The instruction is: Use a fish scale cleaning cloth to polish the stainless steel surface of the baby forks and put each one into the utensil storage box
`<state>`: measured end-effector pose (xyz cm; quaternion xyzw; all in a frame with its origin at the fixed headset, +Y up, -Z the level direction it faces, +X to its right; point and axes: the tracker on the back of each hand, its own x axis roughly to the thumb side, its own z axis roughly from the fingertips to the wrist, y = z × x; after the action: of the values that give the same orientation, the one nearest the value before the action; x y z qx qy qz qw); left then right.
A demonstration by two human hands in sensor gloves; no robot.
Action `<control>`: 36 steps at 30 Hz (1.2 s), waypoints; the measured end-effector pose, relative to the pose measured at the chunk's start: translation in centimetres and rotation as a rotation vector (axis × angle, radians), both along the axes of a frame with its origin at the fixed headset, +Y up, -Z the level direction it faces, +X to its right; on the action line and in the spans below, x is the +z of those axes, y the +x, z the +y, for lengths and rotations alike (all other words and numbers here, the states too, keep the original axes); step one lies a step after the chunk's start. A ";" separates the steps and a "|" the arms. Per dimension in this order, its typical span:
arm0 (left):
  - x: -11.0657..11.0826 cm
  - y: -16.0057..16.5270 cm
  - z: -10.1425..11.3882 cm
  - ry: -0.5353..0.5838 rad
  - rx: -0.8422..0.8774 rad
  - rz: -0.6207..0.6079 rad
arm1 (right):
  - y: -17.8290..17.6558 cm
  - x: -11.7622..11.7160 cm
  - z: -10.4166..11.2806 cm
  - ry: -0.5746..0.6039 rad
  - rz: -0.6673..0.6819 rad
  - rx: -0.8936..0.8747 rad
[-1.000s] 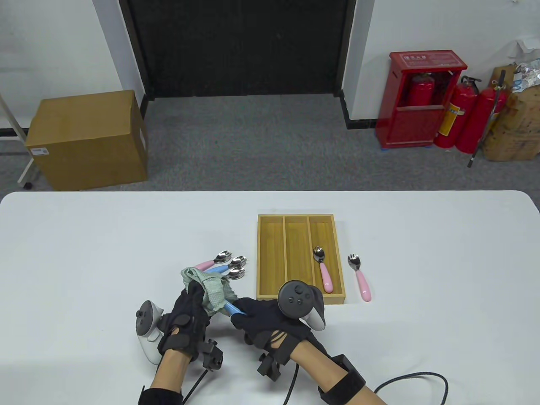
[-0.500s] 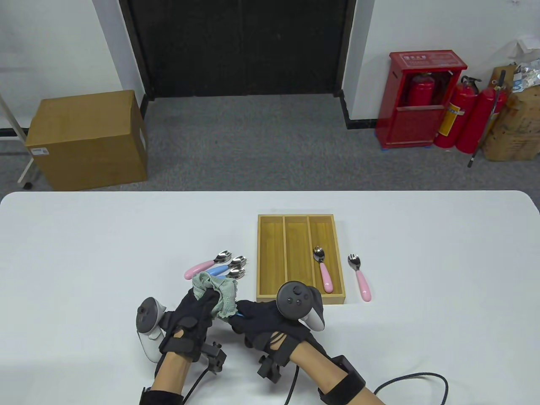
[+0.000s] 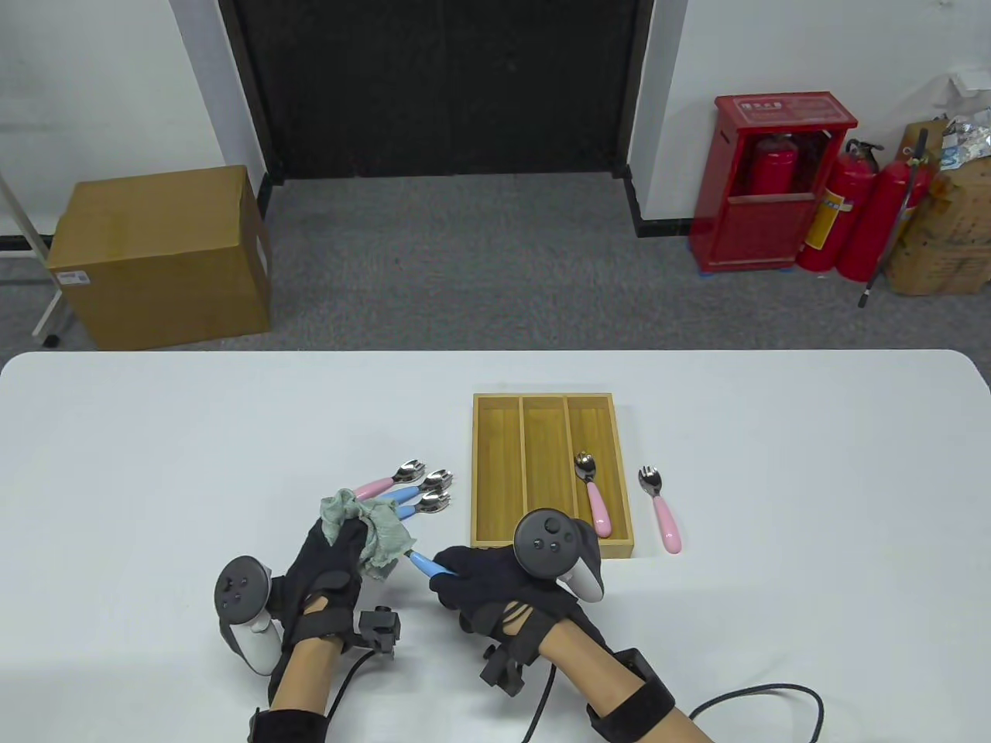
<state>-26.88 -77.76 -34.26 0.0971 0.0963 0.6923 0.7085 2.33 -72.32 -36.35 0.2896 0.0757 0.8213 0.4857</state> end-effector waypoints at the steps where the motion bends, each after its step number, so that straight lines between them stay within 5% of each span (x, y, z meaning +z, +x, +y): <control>1: -0.1 -0.3 -0.2 0.003 -0.022 -0.007 | 0.5 -0.3 0.1 -0.004 -0.015 0.003; 10: -0.3 1.3 0.7 0.041 -0.069 -0.116 | 9.6 -3.5 2.8 0.066 -0.373 0.012; 18: -0.2 1.7 0.7 0.050 -0.070 -0.122 | 15.2 -7.6 1.8 -0.005 -0.721 0.242; 25: -0.1 2.2 0.6 0.052 -0.068 -0.138 | 15.5 -10.9 0.7 -0.137 -0.890 0.468; 36: -0.2 2.2 0.5 0.046 -0.069 -0.140 | 13.4 -14.2 -0.1 -0.245 -0.931 0.639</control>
<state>-24.66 -77.25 -34.45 0.0680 0.0270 0.6747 0.7345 15.69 -72.45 -50.60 -0.1977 0.0322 0.9534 0.2255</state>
